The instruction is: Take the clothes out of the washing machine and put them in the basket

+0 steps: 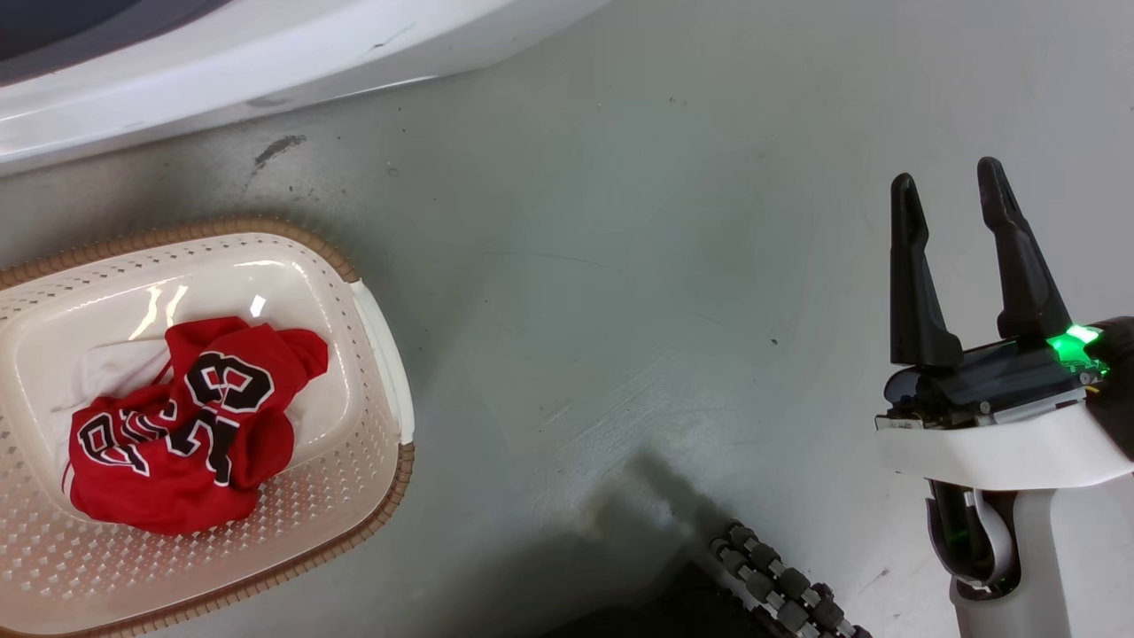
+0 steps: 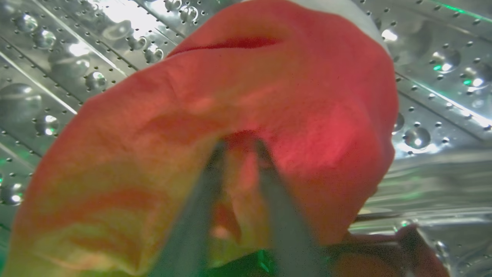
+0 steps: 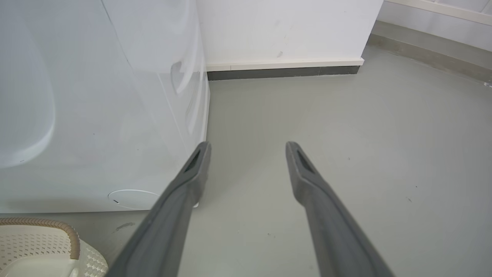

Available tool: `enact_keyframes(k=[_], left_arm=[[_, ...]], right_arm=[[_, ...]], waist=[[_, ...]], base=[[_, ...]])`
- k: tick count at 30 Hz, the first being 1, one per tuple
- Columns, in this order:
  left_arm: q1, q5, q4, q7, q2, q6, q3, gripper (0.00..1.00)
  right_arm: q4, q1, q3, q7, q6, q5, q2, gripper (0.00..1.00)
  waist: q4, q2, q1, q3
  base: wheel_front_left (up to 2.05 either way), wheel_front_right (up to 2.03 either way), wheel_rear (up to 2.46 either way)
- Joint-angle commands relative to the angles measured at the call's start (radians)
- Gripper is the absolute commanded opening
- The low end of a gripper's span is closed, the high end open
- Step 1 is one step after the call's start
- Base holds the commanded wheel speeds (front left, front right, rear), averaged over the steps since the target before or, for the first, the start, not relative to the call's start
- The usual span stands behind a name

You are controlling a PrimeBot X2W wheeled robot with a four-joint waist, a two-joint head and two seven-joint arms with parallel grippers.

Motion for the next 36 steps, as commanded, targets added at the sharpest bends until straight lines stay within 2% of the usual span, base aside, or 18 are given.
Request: enact_keyframes(k=[1,13,26,27,28,36], left_arm=[[0.023,0.002,0.016,-0.004,-0.006,-0.005,-0.012,0.00],[0.017,-0.014,0.002,-0.141,-0.020,-0.002,-0.011,0.00],[0.072,-0.066,-0.015,-0.186,-0.055,-0.005,-0.032,0.00],[0.076,-0.074,-0.020,-0.180,-0.056,-0.005,-0.035,0.45],[0.079,-0.085,-0.027,-0.177,-0.058,-0.005,-0.036,1.00],[0.063,-0.120,-0.060,-0.127,-0.033,-0.005,-0.067,1.00]], right_arm=[[0.000,-0.011,-0.002,-0.002,-0.001,0.000,0.001,1.00],[0.012,-0.006,-0.008,-0.002,-0.001,-0.024,0.001,1.00],[0.032,0.005,0.001,-0.002,-0.001,-0.047,0.001,1.00],[0.032,0.006,0.003,-0.002,-0.001,-0.046,0.001,1.00],[0.032,0.007,0.004,-0.002,-0.001,-0.045,0.001,1.00],[0.026,0.020,0.010,-0.002,-0.001,-0.036,0.001,1.00]], waist=[[0.002,0.0000,0.0000,-0.001],[0.037,0.0000,0.0000,-0.059],[0.074,0.0000,0.0000,-0.134],[0.074,0.0000,0.0000,-0.136],[0.073,0.0000,0.0000,-0.136],[0.053,0.0000,0.0000,-0.124]], base=[[0.00,0.00,0.00],[0.00,0.00,0.00],[0.00,0.00,0.00],[0.00,0.00,0.00],[0.00,0.00,0.00],[0.00,0.00,0.00]])
